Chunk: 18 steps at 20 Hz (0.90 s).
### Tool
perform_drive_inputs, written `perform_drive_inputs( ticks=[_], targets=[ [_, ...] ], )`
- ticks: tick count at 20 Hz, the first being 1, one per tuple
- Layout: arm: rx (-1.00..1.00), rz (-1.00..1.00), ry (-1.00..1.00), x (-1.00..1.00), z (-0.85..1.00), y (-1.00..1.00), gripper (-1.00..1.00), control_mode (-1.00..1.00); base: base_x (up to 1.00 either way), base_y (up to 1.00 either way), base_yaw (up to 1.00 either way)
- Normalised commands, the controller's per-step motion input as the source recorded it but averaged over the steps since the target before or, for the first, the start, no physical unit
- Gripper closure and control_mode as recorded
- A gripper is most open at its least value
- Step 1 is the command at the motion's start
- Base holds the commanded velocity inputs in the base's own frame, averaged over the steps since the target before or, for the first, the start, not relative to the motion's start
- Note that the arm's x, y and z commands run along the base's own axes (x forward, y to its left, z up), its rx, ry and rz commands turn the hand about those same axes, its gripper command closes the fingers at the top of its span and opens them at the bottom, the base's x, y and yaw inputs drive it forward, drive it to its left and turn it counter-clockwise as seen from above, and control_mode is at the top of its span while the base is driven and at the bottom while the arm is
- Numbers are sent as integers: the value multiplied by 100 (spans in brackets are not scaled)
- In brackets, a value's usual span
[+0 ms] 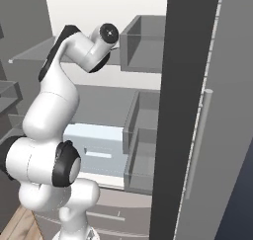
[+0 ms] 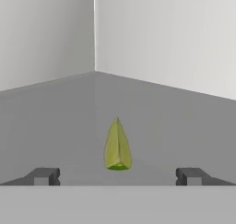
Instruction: There is a bowl on the dining counter. Grab a lemon wedge from the fridge and place it in the bowl. Then get the liquor bottle and glass cup from the cabinet and place them next to the bowl.
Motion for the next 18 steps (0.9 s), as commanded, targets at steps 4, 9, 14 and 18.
perform_drive_inputs(
  ticks=[4,9,14,18],
  targets=[
    [0,0,1,4,-12,0,-100,-100,0,0,0],
    [-1,0,0,0,-11,11,-100,-100,0,0,0],
    [0,0,0,13,0,8,-100,-100,0,0,0],
    [0,5,0,21,0,0,-100,-100,0,0,0]
  ],
)
